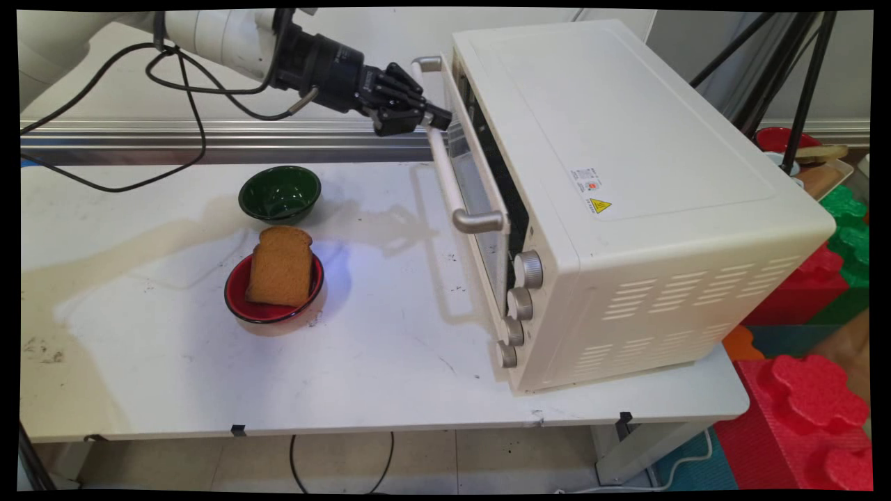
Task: Open the oven
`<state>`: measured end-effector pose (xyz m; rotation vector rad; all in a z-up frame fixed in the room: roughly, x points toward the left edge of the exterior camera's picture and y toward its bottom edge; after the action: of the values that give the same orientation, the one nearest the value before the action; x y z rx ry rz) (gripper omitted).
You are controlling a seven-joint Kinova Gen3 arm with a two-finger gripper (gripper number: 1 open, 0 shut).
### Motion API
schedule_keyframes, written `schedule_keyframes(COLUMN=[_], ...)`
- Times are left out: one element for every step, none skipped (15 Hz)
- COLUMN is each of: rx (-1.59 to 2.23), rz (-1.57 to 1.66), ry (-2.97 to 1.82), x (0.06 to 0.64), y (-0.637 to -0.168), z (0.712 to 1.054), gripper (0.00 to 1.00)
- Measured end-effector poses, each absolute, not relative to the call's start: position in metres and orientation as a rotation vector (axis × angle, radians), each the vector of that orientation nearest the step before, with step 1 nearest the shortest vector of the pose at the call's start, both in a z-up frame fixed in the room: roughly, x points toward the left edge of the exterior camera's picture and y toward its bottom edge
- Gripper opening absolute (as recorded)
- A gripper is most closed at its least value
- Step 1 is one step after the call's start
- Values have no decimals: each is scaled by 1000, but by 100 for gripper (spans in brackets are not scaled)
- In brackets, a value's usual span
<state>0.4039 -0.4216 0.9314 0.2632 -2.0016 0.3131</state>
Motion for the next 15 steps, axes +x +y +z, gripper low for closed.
schedule_keyframes(rx=[258,254,249,243,236,235,232,228,223,216,213,211,208,206,202], rz=[312,311,310,309,306,306,306,305,303,301,299,298,297,296,294], ry=[-2013,-2026,-2037,-2051,-2065,-2076,-2084,-2095,-2109,-2123,-2136,-2145,-2158,-2166,-2180], x=[408,412,415,420,423,428,431,435,440,444,448,451,456,458,462], y=[-420,-418,-416,-413,-412,-409,-407,-405,-403,-401,-398,-397,-394,-393,-391], z=[931,930,929,928,926,925,925,924,923,921,919,918,916,914,912], gripper=[0,0,0,0,0,0,0,0,0,0,0,0,0,0,0])
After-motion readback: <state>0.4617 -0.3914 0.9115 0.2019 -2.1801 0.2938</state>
